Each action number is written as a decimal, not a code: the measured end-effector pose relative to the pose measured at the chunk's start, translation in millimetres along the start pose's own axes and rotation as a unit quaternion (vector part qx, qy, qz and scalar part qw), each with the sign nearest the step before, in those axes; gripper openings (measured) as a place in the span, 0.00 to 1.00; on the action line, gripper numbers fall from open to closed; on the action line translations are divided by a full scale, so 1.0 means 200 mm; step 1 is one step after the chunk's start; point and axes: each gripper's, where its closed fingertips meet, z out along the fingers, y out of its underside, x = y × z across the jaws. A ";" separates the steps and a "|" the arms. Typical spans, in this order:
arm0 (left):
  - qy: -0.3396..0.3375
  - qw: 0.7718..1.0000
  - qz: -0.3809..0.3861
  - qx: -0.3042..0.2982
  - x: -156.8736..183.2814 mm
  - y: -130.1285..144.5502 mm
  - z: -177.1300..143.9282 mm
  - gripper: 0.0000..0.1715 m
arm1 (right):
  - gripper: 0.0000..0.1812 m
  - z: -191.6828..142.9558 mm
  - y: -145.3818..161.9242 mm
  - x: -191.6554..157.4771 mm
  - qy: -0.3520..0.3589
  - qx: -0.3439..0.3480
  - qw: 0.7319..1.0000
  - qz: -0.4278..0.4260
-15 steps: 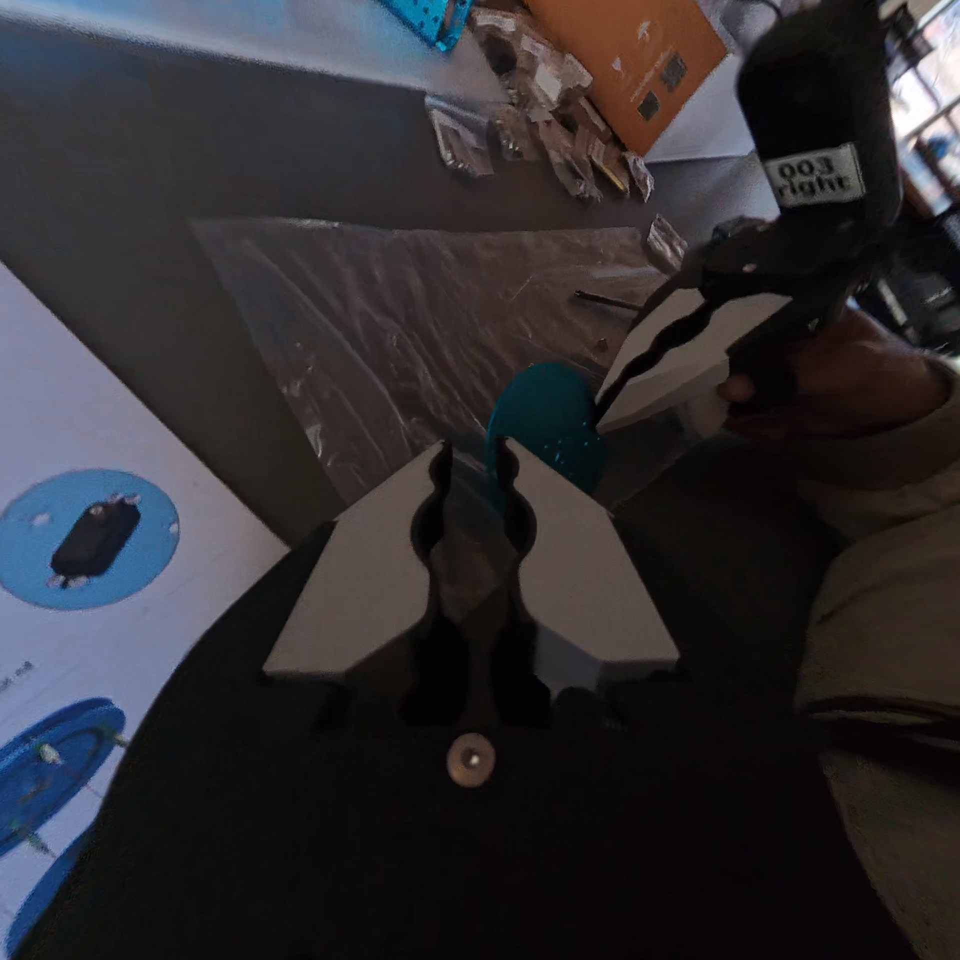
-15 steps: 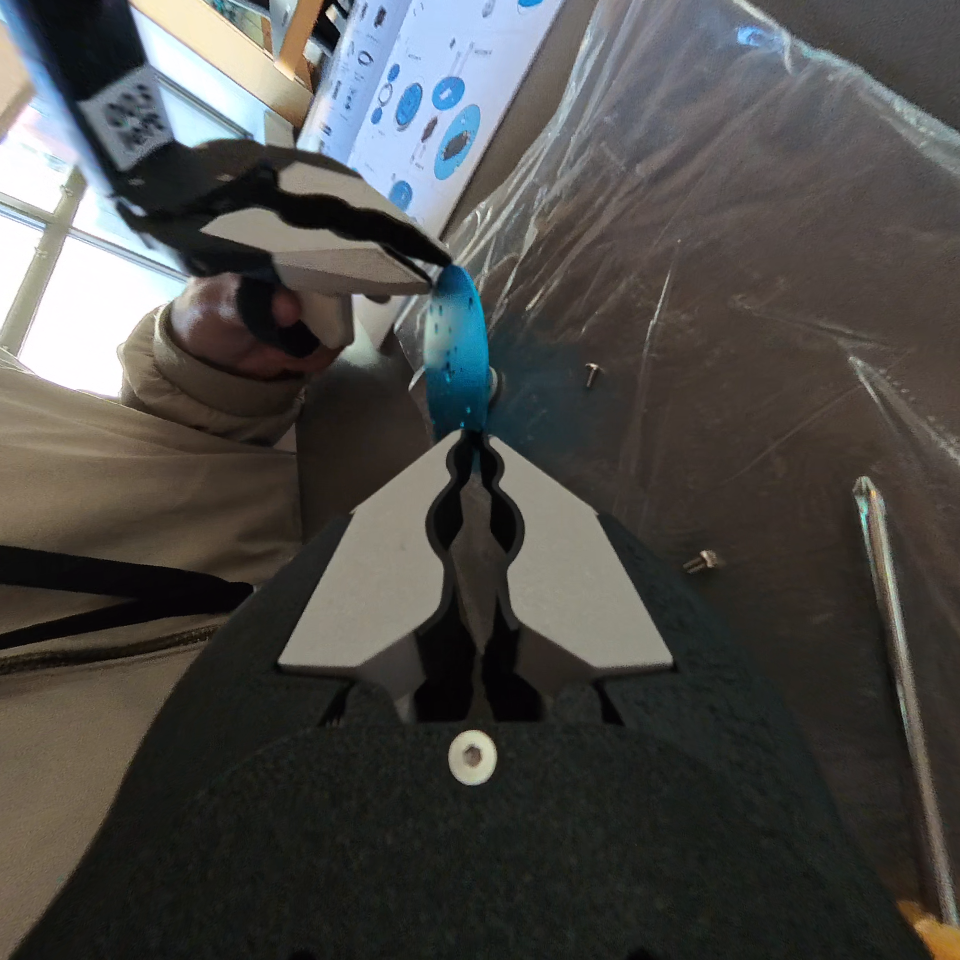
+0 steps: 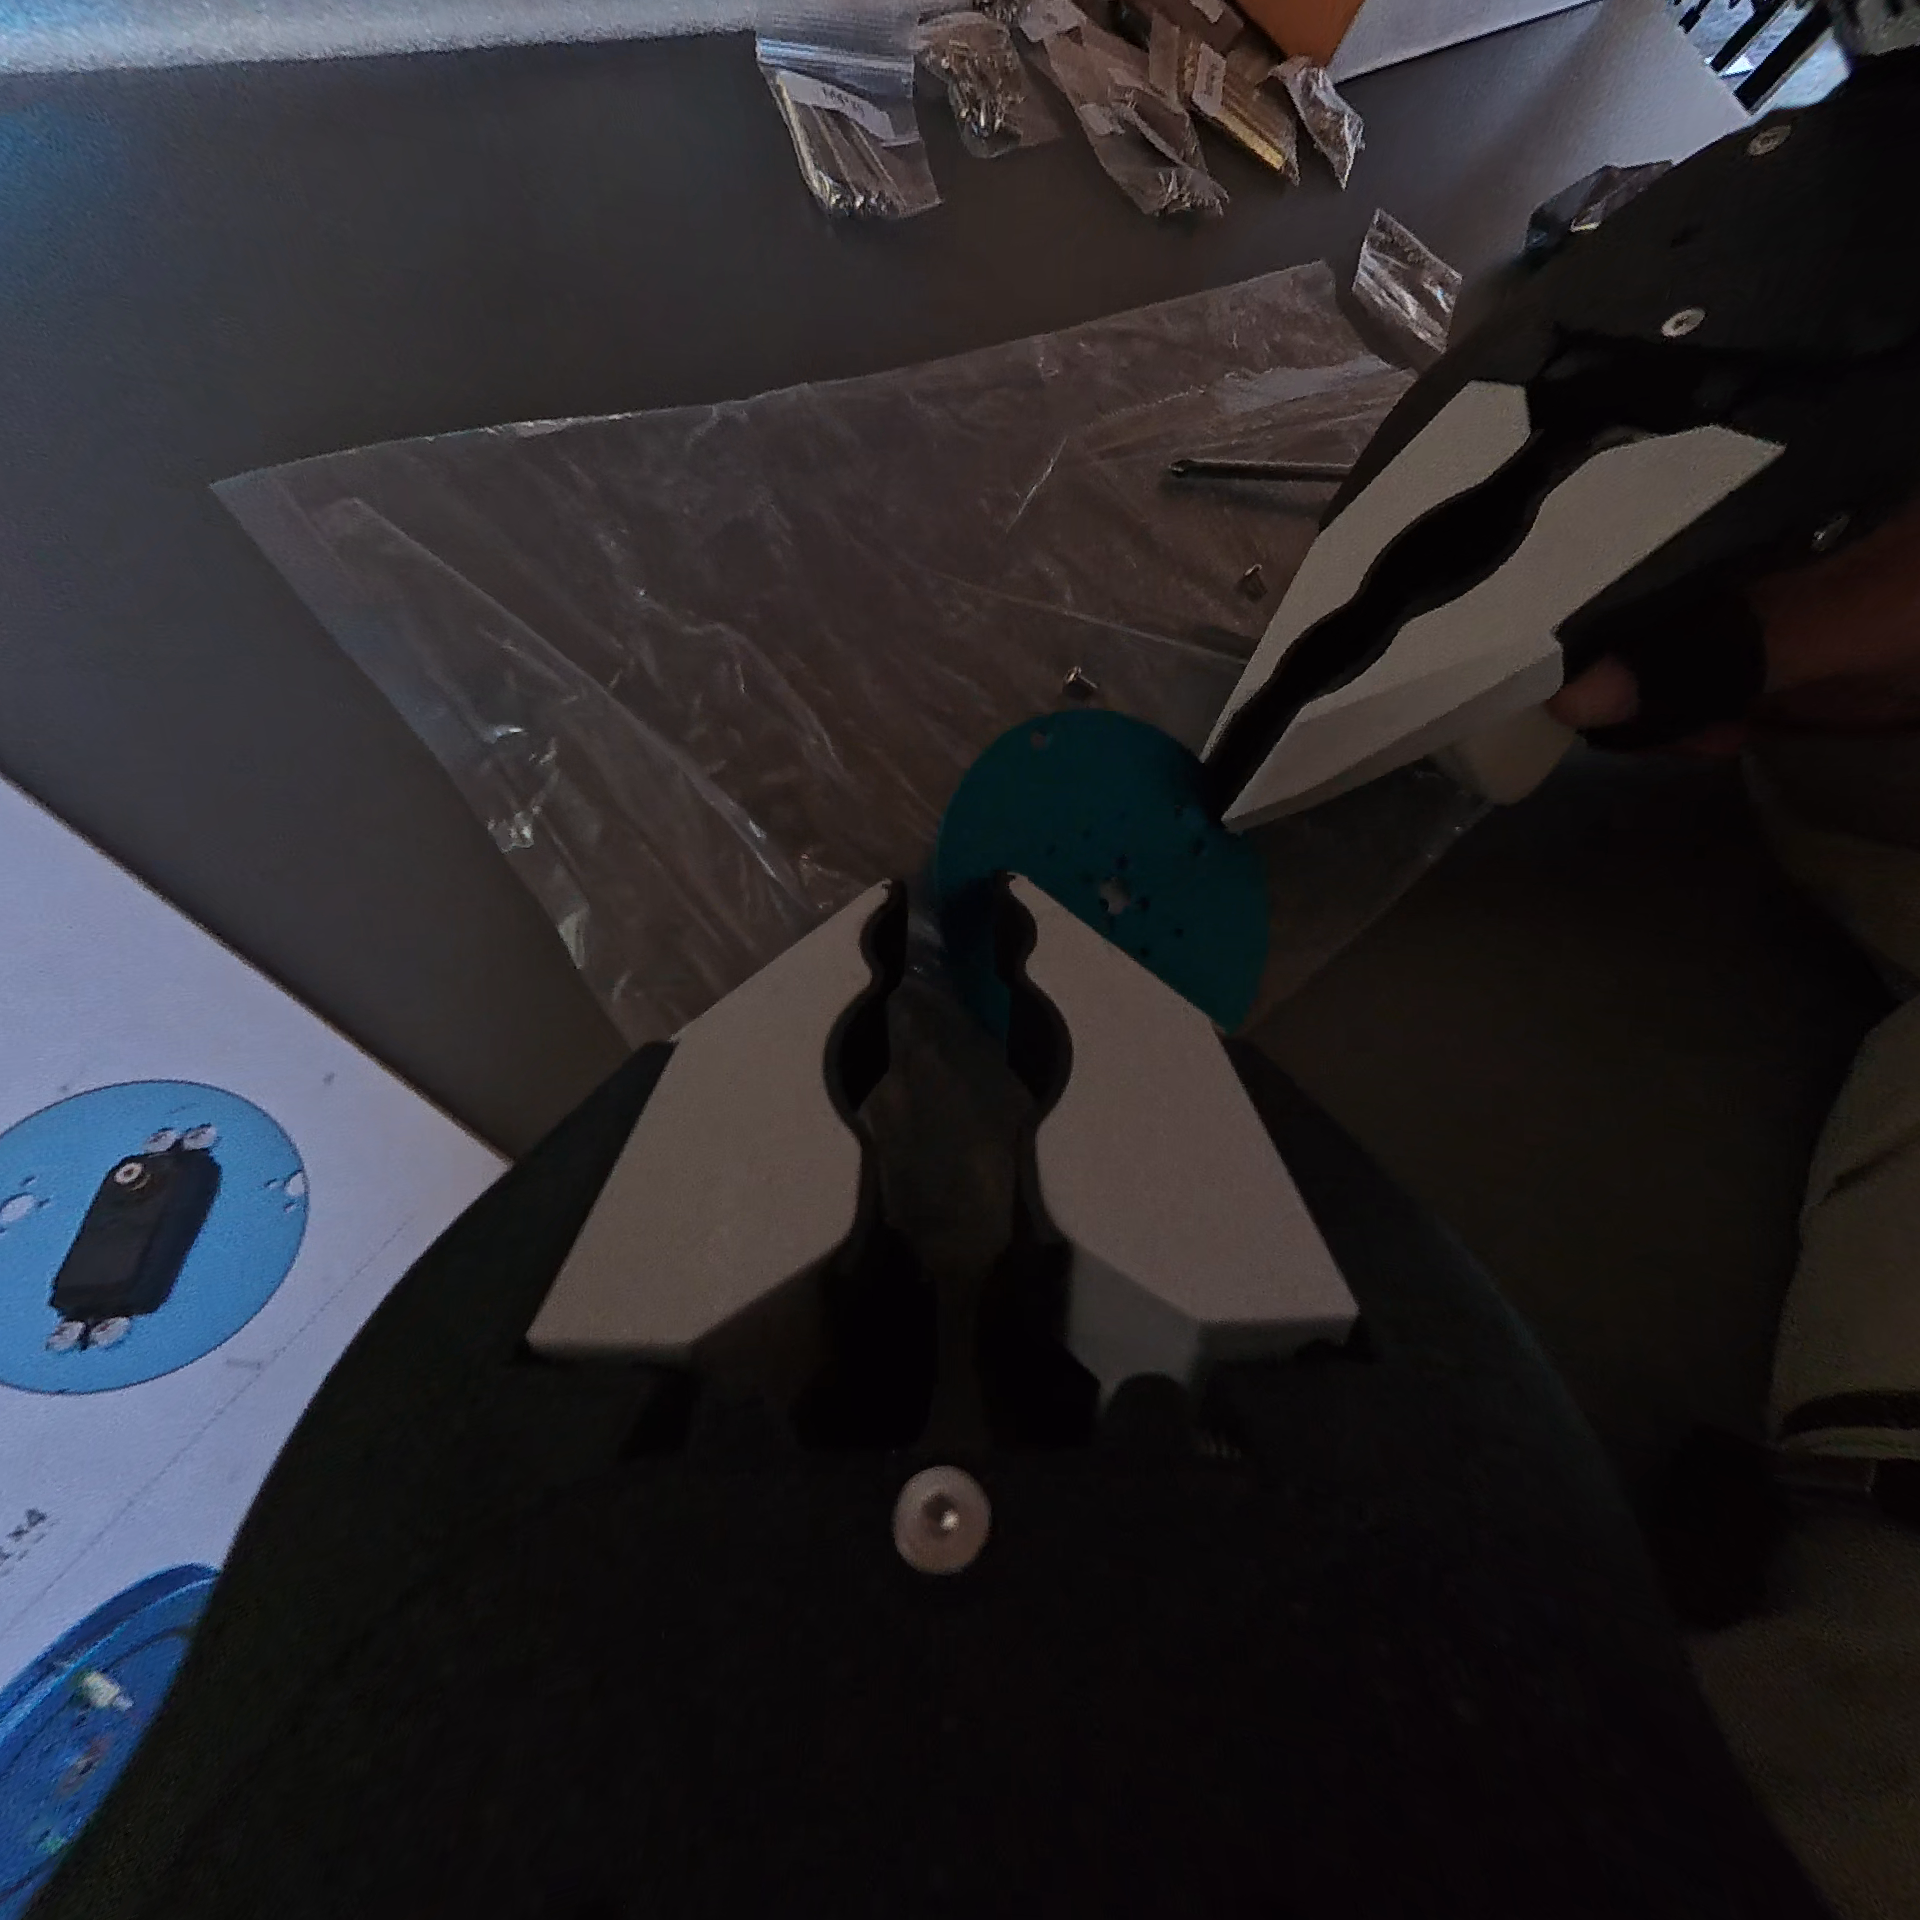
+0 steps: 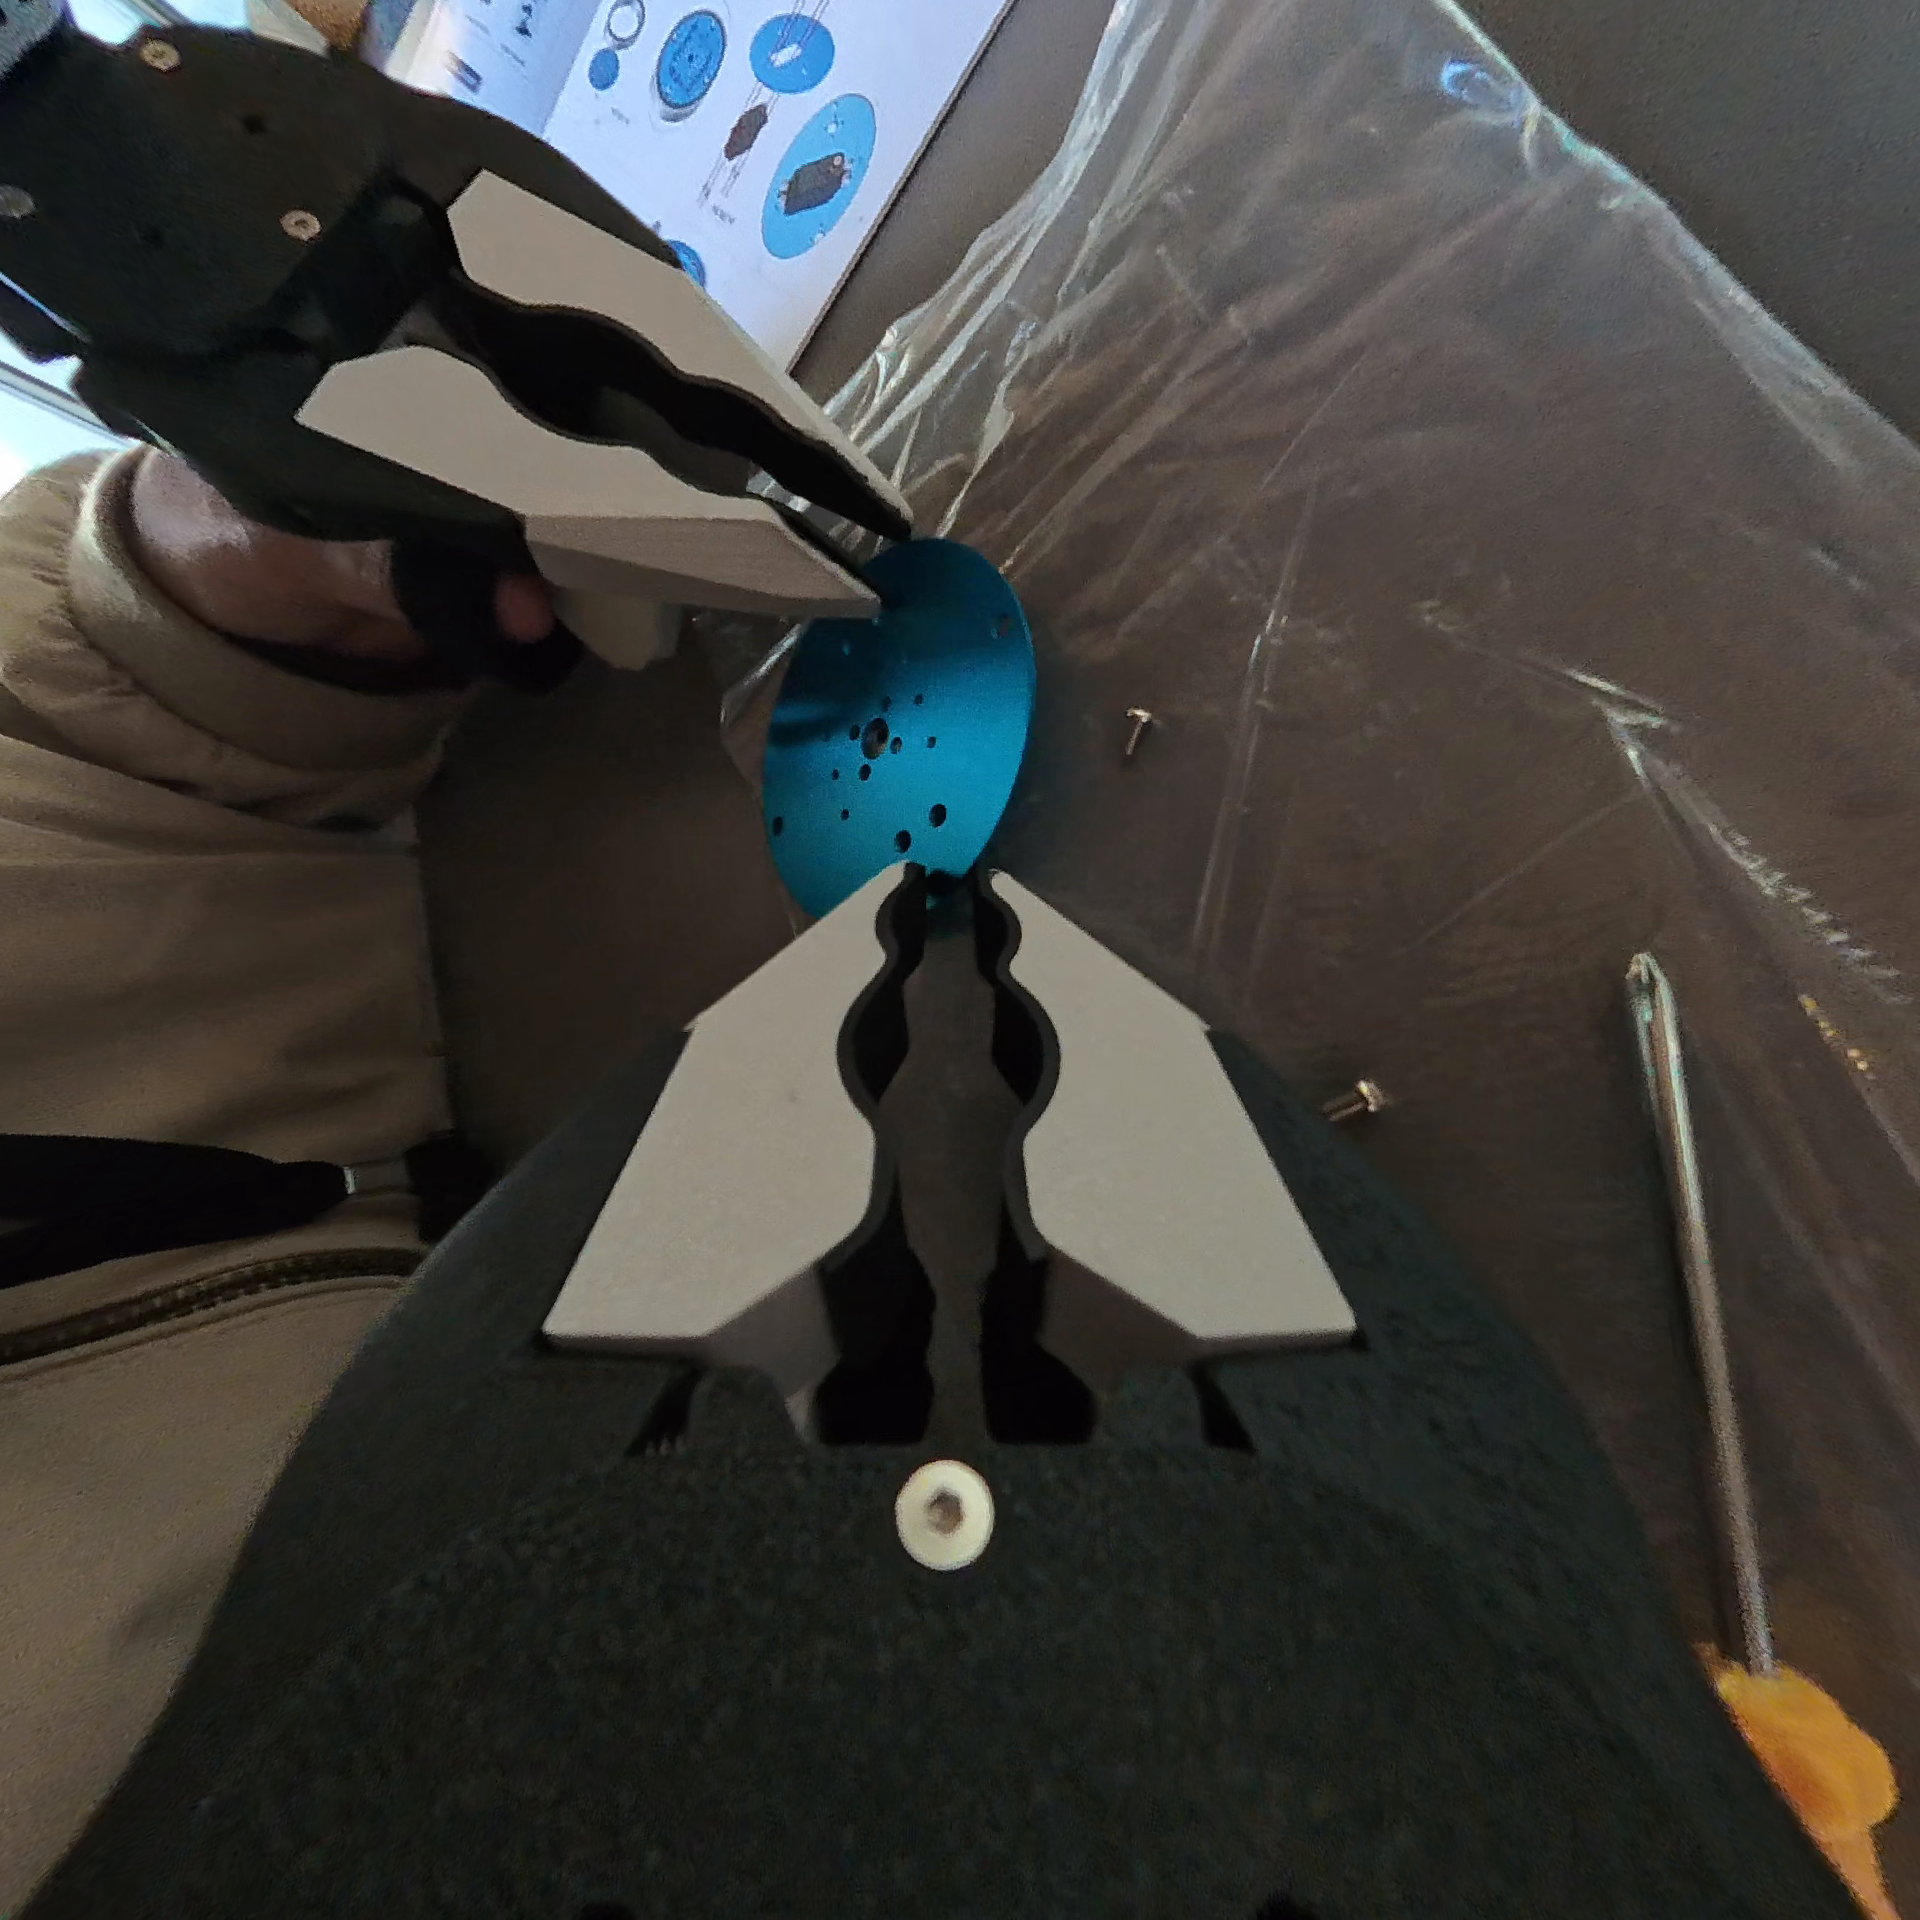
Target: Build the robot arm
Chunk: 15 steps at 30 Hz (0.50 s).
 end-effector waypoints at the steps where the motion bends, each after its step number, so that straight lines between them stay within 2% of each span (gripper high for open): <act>1: 0.000 1.000 0.000 0.000 0.00 0.00 0.00 0.10 | 0.04 0.00 0.00 0.00 0.005 0.000 1.000 -0.006; 15: -0.008 1.000 0.002 -0.008 0.00 0.01 0.01 0.09 | 0.06 0.00 -0.01 -0.01 0.005 0.002 1.000 -0.017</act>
